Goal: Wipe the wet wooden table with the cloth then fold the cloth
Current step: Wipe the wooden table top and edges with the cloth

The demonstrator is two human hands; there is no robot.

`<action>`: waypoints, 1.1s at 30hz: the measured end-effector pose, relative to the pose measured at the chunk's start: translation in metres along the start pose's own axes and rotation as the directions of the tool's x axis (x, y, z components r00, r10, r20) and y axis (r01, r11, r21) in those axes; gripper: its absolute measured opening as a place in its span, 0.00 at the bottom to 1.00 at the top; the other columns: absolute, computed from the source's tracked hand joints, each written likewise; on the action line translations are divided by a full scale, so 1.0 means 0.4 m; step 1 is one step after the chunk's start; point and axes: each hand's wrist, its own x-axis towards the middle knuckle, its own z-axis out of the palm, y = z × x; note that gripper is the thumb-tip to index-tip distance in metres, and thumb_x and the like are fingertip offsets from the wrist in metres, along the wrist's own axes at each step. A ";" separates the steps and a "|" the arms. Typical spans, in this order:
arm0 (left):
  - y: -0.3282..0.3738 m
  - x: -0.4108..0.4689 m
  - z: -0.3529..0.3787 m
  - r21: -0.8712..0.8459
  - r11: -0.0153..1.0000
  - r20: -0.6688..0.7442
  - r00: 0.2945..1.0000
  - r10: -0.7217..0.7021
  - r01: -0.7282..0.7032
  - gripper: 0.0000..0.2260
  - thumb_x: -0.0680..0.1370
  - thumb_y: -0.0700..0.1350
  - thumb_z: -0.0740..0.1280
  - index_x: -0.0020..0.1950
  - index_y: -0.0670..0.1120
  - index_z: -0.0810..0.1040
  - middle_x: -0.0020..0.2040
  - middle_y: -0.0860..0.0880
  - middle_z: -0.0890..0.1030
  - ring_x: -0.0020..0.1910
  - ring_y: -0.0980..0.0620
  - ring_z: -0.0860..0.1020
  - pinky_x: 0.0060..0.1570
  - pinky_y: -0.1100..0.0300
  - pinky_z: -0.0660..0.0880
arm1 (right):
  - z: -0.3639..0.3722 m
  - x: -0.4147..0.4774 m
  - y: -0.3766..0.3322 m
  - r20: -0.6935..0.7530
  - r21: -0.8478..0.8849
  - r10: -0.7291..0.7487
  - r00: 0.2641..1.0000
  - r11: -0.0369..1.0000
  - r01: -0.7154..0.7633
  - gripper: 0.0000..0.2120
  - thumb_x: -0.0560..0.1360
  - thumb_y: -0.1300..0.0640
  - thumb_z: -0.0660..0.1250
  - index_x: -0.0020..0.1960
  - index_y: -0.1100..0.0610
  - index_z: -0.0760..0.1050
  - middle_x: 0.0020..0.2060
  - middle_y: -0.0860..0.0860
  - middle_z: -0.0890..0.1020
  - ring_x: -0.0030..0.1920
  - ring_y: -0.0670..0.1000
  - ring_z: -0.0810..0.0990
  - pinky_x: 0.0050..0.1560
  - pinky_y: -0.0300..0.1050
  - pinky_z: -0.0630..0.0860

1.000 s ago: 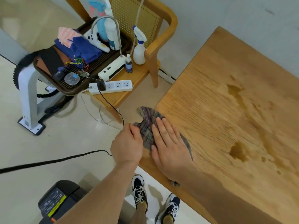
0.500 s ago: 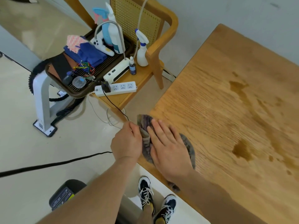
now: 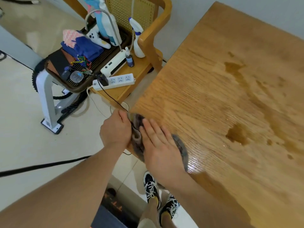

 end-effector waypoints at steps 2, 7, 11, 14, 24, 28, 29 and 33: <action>0.003 0.000 0.002 -0.010 1.000 -0.008 1.000 0.022 -0.022 0.17 0.81 0.49 0.49 0.42 0.44 0.73 0.35 0.45 0.75 0.37 0.43 0.72 0.37 0.54 0.67 | -0.001 -0.056 0.047 -0.041 -0.018 0.010 0.999 1.000 -0.011 0.24 0.76 0.58 0.63 0.72 0.59 0.69 0.74 0.55 0.66 0.76 0.54 0.61 0.76 0.54 0.54; 0.003 -0.003 0.001 0.019 0.997 -0.008 0.997 0.078 -0.078 0.17 0.82 0.49 0.48 0.43 0.43 0.71 0.34 0.45 0.74 0.35 0.44 0.72 0.36 0.54 0.66 | -0.025 0.056 0.021 -0.075 -0.014 0.227 0.971 0.973 -0.229 0.26 0.77 0.57 0.53 0.74 0.62 0.64 0.76 0.59 0.62 0.77 0.58 0.57 0.76 0.57 0.53; -0.001 0.003 -0.003 0.061 0.994 0.025 0.996 0.085 -0.086 0.14 0.82 0.48 0.49 0.44 0.44 0.71 0.32 0.48 0.72 0.33 0.44 0.70 0.35 0.54 0.65 | -0.022 0.173 -0.036 -0.005 -0.001 0.261 0.965 0.965 -0.261 0.28 0.82 0.52 0.47 0.78 0.61 0.47 0.79 0.57 0.46 0.79 0.56 0.42 0.76 0.54 0.39; 0.001 0.005 -0.003 0.041 0.994 0.035 0.995 0.098 -0.100 0.14 0.82 0.48 0.50 0.46 0.45 0.72 0.35 0.47 0.73 0.34 0.44 0.70 0.36 0.54 0.64 | -0.013 0.117 -0.018 -0.030 -0.029 0.168 0.985 0.985 -0.169 0.26 0.80 0.55 0.50 0.76 0.62 0.61 0.77 0.57 0.58 0.78 0.55 0.54 0.77 0.55 0.49; -0.001 0.020 -0.021 -0.085 0.995 0.184 0.980 0.070 -0.055 0.14 0.82 0.47 0.50 0.47 0.44 0.72 0.35 0.48 0.73 0.35 0.45 0.68 0.35 0.55 0.63 | 0.014 0.130 -0.107 -0.103 -0.001 0.478 0.872 0.877 -0.480 0.26 0.79 0.54 0.50 0.74 0.63 0.64 0.75 0.58 0.63 0.76 0.57 0.60 0.74 0.56 0.52; -0.008 0.028 -0.029 -0.109 0.994 0.271 0.962 0.022 0.008 0.15 0.82 0.48 0.49 0.48 0.44 0.73 0.44 0.41 0.80 0.39 0.43 0.71 0.38 0.53 0.65 | 0.020 0.145 -0.111 -0.093 0.000 0.337 0.937 0.941 -0.339 0.25 0.78 0.53 0.51 0.73 0.61 0.68 0.74 0.56 0.66 0.76 0.55 0.62 0.73 0.55 0.56; -0.007 0.024 -0.032 -0.120 0.993 0.277 0.960 0.033 0.000 0.15 0.82 0.48 0.49 0.48 0.44 0.73 0.45 0.41 0.80 0.40 0.41 0.72 0.38 0.53 0.65 | 0.016 0.114 -0.106 -0.080 -0.008 0.281 0.956 0.959 -0.283 0.25 0.78 0.54 0.52 0.72 0.60 0.69 0.74 0.55 0.67 0.76 0.54 0.62 0.73 0.55 0.57; 0.003 0.020 -0.034 -0.132 0.991 0.254 0.965 0.063 -0.030 0.15 0.82 0.47 0.48 0.48 0.43 0.73 0.42 0.40 0.79 0.41 0.38 0.76 0.36 0.54 0.63 | 0.002 0.060 -0.022 -0.066 -0.061 0.165 0.984 0.984 -0.169 0.24 0.78 0.57 0.53 0.73 0.58 0.68 0.74 0.53 0.66 0.76 0.53 0.60 0.74 0.56 0.59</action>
